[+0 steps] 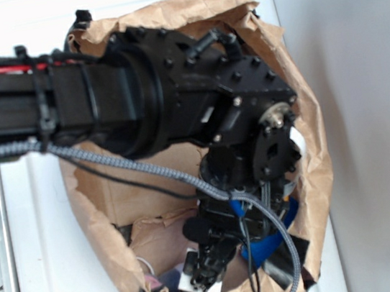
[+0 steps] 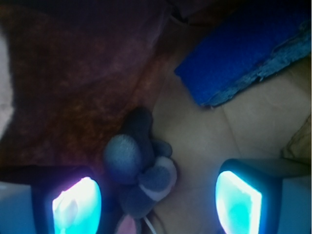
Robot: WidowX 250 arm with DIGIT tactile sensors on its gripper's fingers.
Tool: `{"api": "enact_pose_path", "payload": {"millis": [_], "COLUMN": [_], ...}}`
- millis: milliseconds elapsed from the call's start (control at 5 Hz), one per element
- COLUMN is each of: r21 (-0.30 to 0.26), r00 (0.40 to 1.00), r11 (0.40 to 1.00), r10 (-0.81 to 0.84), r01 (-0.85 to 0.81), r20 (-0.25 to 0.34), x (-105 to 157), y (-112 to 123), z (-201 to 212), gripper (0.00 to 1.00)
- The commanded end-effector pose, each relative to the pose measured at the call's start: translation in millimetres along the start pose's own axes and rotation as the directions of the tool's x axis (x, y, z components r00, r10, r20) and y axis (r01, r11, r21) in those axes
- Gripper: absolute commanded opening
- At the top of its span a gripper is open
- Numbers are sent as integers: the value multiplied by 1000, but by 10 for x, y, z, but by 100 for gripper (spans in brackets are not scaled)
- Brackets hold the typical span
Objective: Grab the gray animal.
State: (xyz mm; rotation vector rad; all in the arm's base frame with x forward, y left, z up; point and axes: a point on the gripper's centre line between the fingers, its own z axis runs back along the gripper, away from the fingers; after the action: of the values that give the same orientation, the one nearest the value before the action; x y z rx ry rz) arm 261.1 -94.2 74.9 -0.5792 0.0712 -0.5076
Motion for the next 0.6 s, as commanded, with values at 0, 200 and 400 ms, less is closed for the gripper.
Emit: {"api": "enact_pose_path", "payload": {"millis": [0, 200, 400], "r21": [33, 17, 44], "r00": [996, 991, 992], "r11": [995, 992, 993], "r10": [-94, -122, -108], "r01": [94, 123, 111], "r20": [-6, -48, -60], "x": [13, -8, -14], "y": [-235, -311, -245], "z": [-71, -279, -424], "gripper": [100, 100, 100]}}
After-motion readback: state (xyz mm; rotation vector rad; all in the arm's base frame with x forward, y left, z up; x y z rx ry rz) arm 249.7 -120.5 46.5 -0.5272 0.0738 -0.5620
